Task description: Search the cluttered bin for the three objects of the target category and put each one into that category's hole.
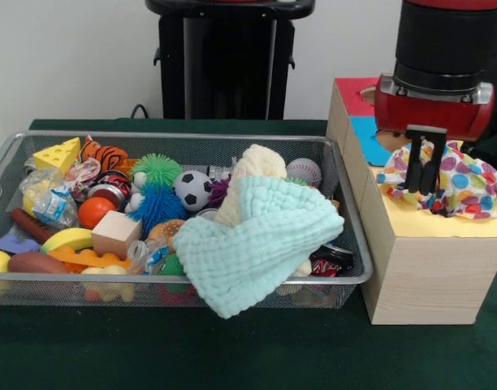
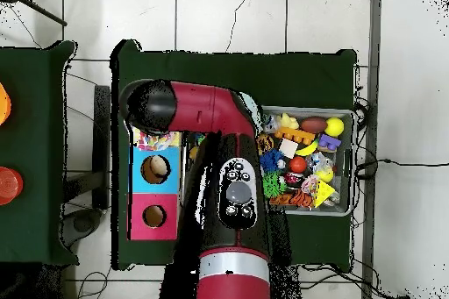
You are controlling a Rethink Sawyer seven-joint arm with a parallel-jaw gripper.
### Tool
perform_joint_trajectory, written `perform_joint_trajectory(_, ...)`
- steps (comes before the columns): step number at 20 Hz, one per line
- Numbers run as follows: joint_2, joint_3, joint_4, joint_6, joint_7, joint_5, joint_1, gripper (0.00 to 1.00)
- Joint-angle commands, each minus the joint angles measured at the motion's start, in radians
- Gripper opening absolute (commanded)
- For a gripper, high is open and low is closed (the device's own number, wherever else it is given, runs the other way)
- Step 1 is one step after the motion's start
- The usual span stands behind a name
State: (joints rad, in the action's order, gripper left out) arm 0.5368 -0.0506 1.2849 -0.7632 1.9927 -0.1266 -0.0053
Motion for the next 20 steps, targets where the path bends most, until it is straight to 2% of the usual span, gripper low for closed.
perform_joint_trajectory(1,-0.040,0.096,0.079,-0.225,0.128,-0.080,-0.052,0.00)
perform_joint_trajectory(3,-0.046,0.083,0.065,-0.253,0.137,-0.079,-0.046,0.00)
perform_joint_trajectory(5,-0.052,0.073,0.061,-0.325,0.181,-0.102,-0.041,0.00)
perform_joint_trajectory(7,-0.052,0.062,0.058,-0.336,0.185,-0.099,-0.032,0.00)
perform_joint_trajectory(10,-0.032,0.055,0.099,-0.303,0.194,-0.111,-0.017,0.00)
perform_joint_trajectory(15,0.031,0.010,0.175,-0.125,0.182,-0.050,0.052,0.00)
perform_joint_trajectory(20,0.087,-0.031,0.232,-0.089,0.229,-0.046,0.131,0.00)
